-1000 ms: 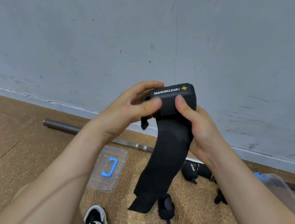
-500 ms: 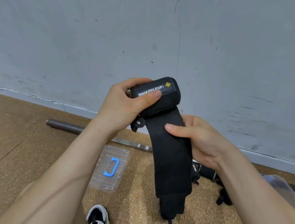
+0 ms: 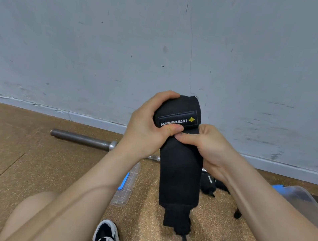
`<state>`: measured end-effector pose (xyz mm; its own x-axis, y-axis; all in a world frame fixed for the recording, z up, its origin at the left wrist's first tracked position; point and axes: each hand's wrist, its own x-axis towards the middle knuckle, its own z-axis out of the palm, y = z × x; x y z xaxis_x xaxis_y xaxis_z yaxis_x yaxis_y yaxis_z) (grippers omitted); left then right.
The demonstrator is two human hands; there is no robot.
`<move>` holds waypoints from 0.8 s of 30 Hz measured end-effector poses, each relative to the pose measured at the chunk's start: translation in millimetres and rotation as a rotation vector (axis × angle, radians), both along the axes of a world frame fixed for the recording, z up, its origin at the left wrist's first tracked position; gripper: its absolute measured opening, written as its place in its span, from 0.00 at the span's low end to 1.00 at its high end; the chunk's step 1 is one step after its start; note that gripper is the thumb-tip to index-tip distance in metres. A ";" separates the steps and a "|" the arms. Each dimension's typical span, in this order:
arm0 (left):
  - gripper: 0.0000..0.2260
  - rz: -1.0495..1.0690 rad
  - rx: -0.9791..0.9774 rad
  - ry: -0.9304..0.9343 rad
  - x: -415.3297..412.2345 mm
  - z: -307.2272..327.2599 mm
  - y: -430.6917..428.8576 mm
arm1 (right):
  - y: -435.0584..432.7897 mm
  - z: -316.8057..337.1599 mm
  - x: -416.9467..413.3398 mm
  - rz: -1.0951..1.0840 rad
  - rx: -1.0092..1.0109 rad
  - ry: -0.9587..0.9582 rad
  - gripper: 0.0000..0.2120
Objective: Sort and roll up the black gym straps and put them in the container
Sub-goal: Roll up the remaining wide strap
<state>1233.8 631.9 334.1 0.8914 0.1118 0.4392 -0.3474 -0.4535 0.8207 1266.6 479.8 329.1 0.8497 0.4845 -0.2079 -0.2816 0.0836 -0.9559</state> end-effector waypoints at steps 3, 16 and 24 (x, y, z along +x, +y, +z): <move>0.27 0.024 0.104 -0.047 1.3 -1.3 1.5 | -3.5 3.1 -1.9 0.052 0.033 0.101 0.11; 0.39 -0.242 0.255 0.269 -8.6 24.7 32.8 | 3.7 8.0 2.8 -0.060 -0.025 0.137 0.19; 0.43 -0.214 0.374 0.373 -14.3 32.1 35.9 | -4.5 12.4 9.7 -0.004 -0.184 -0.073 0.25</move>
<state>1219.5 667.7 366.1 0.9795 -0.1905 0.0655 -0.1808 -0.6882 0.7026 1276.4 475.3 341.4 0.8676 0.4407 -0.2303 -0.2110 -0.0932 -0.9730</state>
